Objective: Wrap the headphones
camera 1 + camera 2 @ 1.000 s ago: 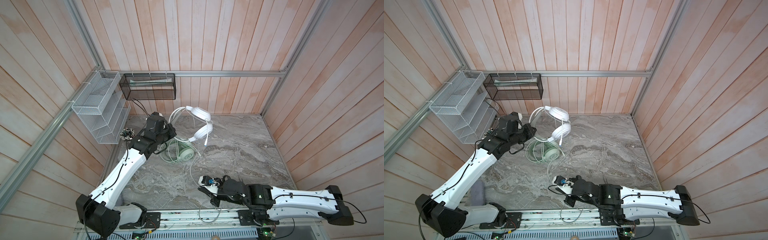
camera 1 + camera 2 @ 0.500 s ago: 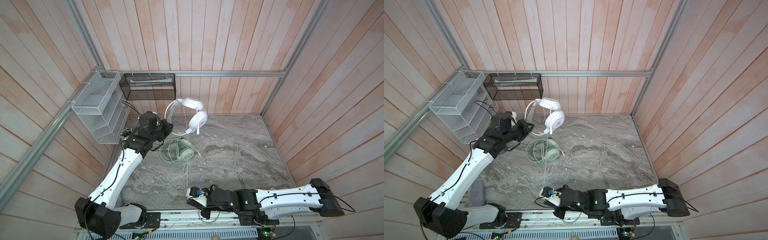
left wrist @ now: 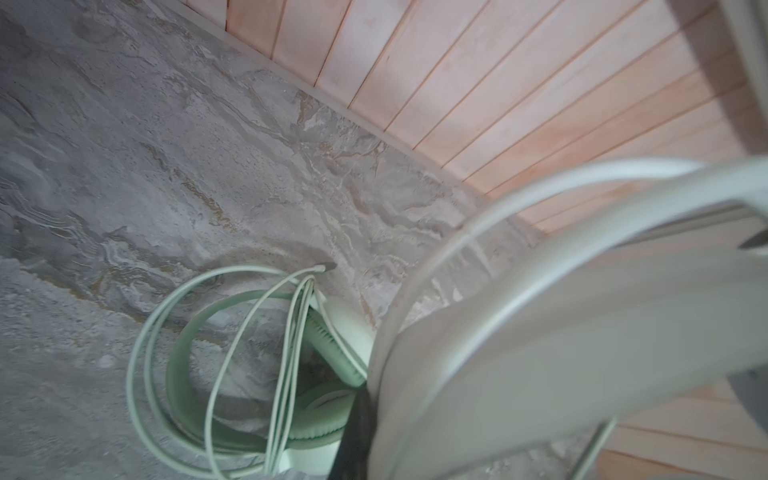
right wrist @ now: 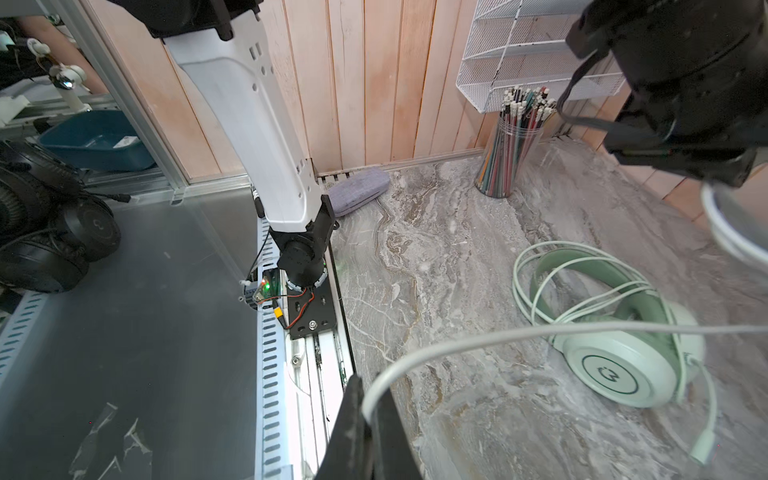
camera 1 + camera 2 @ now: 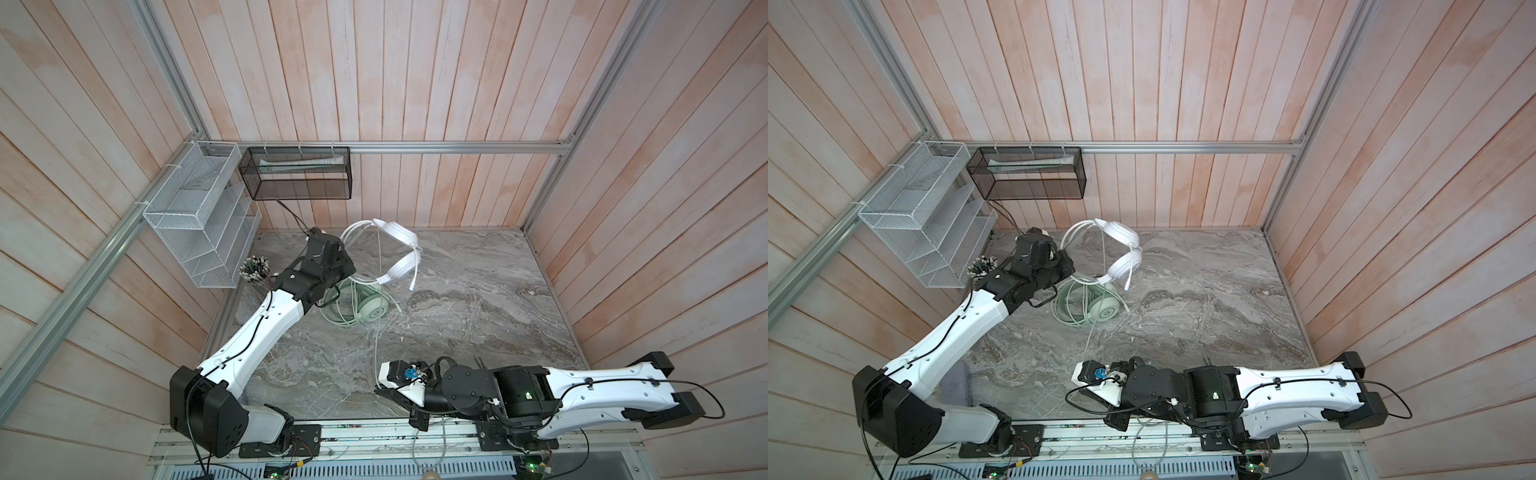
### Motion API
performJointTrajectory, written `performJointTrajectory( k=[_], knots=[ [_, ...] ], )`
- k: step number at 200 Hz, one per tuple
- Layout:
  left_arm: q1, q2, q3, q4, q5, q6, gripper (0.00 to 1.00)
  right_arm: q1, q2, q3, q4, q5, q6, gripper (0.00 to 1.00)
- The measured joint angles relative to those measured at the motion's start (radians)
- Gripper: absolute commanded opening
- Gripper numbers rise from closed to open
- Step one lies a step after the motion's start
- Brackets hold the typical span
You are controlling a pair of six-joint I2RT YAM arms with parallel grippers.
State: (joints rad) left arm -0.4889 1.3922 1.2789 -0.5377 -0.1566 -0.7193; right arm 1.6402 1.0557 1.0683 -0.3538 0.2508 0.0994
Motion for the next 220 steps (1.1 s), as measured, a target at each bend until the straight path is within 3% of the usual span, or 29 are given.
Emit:
performJointTrajectory(
  k=[68,137,176,220],
  knots=[
    [-0.299,-0.069,-0.142,0.019,-0.378,0.427,0.00,0.004,-0.068,0.258,-0.307,0.155,-0.097,0.00],
    [-0.444,-0.245,-0.317,0.140,-0.503,0.702,0.00,-0.042,-0.134,0.283,-0.413,0.286,-0.180,0.00],
    [-0.507,-0.346,-0.390,0.199,-0.513,0.752,0.00,-0.082,-0.154,0.280,-0.399,0.286,-0.206,0.00],
    [-0.502,-0.298,-0.332,0.072,-0.536,0.622,0.00,-0.106,-0.047,0.249,-0.302,0.219,-0.228,0.00]
  ],
)
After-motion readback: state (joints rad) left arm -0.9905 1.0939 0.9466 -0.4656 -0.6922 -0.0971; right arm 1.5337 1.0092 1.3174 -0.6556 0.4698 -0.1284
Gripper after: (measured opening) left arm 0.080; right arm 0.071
